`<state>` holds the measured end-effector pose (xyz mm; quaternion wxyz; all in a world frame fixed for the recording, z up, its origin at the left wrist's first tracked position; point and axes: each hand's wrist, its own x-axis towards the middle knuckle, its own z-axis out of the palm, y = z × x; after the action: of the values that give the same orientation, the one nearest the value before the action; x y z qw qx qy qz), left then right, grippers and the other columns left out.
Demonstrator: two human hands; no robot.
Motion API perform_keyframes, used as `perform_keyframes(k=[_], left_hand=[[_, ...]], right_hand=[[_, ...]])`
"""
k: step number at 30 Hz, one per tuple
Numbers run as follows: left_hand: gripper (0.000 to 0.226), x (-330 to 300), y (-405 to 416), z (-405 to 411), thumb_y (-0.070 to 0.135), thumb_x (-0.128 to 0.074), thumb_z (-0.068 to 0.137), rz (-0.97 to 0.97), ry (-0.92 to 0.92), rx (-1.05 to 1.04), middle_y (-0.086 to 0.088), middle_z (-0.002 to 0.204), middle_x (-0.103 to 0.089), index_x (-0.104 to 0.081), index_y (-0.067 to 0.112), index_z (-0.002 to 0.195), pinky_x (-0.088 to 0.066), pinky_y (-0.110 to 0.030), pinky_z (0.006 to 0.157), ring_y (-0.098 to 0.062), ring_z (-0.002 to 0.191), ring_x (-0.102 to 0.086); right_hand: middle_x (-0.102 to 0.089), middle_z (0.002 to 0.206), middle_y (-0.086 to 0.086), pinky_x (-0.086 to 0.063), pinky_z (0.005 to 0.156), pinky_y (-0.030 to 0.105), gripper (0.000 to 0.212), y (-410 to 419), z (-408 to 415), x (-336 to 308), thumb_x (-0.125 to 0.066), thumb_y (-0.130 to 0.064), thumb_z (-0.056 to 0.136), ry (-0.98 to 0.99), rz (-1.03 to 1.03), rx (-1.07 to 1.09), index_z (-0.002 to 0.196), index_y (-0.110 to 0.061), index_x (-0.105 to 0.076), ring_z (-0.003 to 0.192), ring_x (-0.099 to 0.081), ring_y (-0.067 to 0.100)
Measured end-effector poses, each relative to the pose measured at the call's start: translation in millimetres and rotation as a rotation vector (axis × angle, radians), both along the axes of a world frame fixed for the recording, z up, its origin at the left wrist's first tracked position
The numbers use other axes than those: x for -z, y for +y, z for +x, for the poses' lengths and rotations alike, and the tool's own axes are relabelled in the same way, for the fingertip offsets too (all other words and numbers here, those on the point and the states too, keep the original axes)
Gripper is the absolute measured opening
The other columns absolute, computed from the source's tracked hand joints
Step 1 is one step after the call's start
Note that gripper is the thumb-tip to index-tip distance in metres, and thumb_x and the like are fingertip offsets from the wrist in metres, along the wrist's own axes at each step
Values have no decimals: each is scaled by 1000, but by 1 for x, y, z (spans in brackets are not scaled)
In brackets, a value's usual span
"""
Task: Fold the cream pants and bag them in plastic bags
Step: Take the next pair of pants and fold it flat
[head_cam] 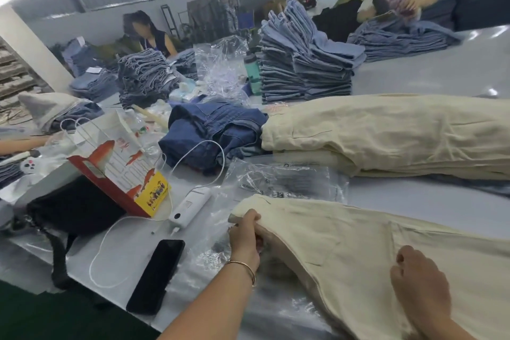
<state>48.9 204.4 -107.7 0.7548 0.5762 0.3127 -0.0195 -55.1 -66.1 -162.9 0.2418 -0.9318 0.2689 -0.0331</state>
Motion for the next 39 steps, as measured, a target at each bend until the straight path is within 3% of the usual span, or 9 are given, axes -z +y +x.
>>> perform_keyframes(k=[6, 9, 14, 17, 20, 24, 28, 34, 39], left_hand=[[12, -44, -72, -30, 11, -54, 54, 145, -452, 87, 6, 47, -47, -51, 16, 43, -35, -25, 50, -10, 47, -44], [13, -55, -123, -58, 4, -56, 55, 222, -669, 275, -3, 52, -46, -45, -3, 55, -36, -23, 43, -11, 49, -43], [16, -49, -208, -109, 28, -63, 68, 662, -914, 914, 5, 61, -55, -50, 18, 72, -45, -31, 51, -13, 55, -52], [33, -38, -244, -133, 45, -74, 72, 792, -944, 1355, 11, 82, -59, -55, 26, 91, -47, -25, 68, -6, 72, -54], [38, -27, -259, -140, 58, -64, 79, 800, -992, 1303, 11, 92, -62, -64, 24, 96, -49, -27, 78, -5, 86, -57], [17, -8, -256, -117, 39, -58, 88, 1070, -930, 931, 13, 96, -57, -62, 24, 94, -42, -23, 83, -6, 96, -50], [46, 23, -251, -101, 47, -57, 87, 1385, -369, 1025, 3, 127, -43, -45, 25, 126, -38, -29, 100, -19, 121, -36], [72, 51, -247, -94, 55, -68, 77, 1047, -50, 865, -5, 123, -53, -38, 17, 130, -42, -33, 91, -26, 116, -52], [49, 46, -253, -93, 59, -74, 68, 947, 72, 879, 8, 87, -67, -62, 15, 86, -45, -27, 64, -10, 77, -62]], right_hand=[[-61, 79, 2, -44, 70, 34, 9, -23, -4, -13, -51, -9, 87, 23, 314, -45, 84, -15, -56, 73, -54, 20], [-68, 98, 16, -48, 77, 38, 16, -43, -8, -39, -56, -26, 94, -63, 892, -5, 100, -12, -60, 83, -63, 24], [-67, 113, 18, -54, 81, 45, 63, -102, -36, -91, -38, -61, 92, -202, 1643, -148, 120, -10, -63, 104, -65, 32], [-70, 81, 15, -53, 58, 31, 21, -135, -51, -97, -69, -19, 81, -210, 1294, -43, 95, -4, -71, 71, -69, 25], [-73, 82, 14, -56, 63, 38, 28, -176, -70, -93, -65, 10, 76, -196, 1140, 90, 100, -4, -65, 76, -71, 31], [-72, 100, 19, -55, 80, 48, 43, -243, -102, -92, -71, 7, 67, -166, 1191, 95, 108, -5, -65, 93, -68, 40], [-72, 93, 9, -54, 75, 33, 39, -273, -127, -64, -63, 14, 73, -1, 787, 171, 108, -4, -65, 86, -66, 26], [-72, 91, 10, -54, 76, 38, 31, -296, -136, -51, -63, 12, 73, -40, 798, 278, 96, -9, -68, 85, -67, 28], [-69, 92, 8, -49, 74, 31, 20, -301, -131, -40, -70, -4, 70, 128, 483, 248, 88, -11, -67, 87, -63, 26]])
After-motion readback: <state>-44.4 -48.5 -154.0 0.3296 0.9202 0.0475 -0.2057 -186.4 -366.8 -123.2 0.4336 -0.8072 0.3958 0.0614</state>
